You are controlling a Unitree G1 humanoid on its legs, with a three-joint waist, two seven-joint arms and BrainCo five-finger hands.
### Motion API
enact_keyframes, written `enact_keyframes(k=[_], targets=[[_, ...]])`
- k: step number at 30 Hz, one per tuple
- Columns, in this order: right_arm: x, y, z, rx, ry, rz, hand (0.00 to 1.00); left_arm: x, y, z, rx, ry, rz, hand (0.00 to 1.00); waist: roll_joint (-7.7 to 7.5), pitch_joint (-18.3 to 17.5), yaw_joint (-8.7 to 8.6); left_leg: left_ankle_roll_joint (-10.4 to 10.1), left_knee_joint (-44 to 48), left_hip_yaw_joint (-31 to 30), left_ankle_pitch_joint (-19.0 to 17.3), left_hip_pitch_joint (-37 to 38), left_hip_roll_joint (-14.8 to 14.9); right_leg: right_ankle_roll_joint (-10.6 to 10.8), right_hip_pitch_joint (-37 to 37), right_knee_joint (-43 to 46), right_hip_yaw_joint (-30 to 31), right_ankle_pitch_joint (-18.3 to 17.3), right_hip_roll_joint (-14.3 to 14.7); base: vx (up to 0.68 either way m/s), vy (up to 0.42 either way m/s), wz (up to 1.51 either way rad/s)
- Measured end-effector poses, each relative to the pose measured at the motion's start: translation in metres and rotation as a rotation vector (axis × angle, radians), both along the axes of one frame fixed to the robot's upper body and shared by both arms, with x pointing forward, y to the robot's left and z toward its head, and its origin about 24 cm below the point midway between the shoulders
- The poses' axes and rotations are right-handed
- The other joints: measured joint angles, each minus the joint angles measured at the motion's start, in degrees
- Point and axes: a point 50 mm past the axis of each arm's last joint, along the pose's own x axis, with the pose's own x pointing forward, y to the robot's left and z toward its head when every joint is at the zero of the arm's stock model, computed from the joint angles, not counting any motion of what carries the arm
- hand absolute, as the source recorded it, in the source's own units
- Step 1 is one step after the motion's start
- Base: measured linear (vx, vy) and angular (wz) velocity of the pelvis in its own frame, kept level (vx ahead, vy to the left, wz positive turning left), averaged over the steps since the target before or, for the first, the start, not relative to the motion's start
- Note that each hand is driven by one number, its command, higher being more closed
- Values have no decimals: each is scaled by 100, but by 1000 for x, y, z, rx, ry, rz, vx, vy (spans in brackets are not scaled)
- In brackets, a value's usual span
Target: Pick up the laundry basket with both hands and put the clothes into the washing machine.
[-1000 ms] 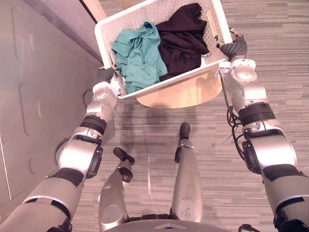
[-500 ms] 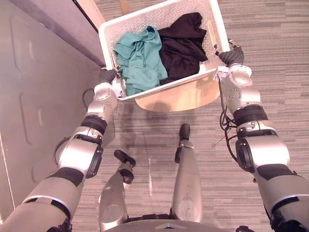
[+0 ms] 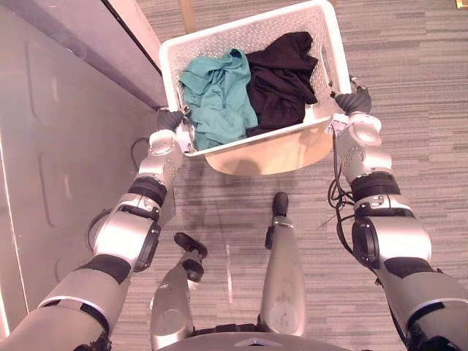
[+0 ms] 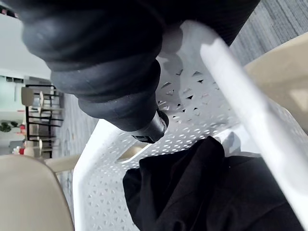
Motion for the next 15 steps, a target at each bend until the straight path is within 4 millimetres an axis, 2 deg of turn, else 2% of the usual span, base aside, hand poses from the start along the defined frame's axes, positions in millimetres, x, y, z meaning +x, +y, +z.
enact_keyframes(k=[5, 10, 13, 14, 15], targets=[[-6, -5, -7, 8, -5, -9, 100, -3, -4, -8, -1, 15, -10, 100, 0, 0, -4, 0, -2, -1, 0, 38, -5, 0, 46, 3, -23, 0, -5, 55, -31, 0], [-14, -10, -25, 12, 21, -25, 100, -10, -10, -27, -7, 61, -24, 100, 3, -2, -13, 0, 0, -1, -1, 177, -9, 0, 181, 28, -32, 0, -16, 58, -27, 0], [-17, -11, -26, 12, 14, -29, 100, -11, -11, -28, 8, 55, -31, 100, 3, -2, -9, 0, 4, -1, 0, 178, -11, 0, 174, 54, -34, 0, -21, 41, -30, 0], [-17, -11, -27, 15, 15, -29, 0, -12, -11, -30, 8, 55, -33, 0, 3, -2, -12, 0, 4, -1, 0, 188, -11, 0, 175, 72, -33, 0, -22, 59, -49, 0], [-18, -12, -29, 26, 17, -34, 0, -13, -13, -32, 12, 56, -36, 0, 3, -2, -1, 0, 4, -1, 0, 218, -12, 0, 175, 120, -32, 0, -24, 40, -33, -1]])
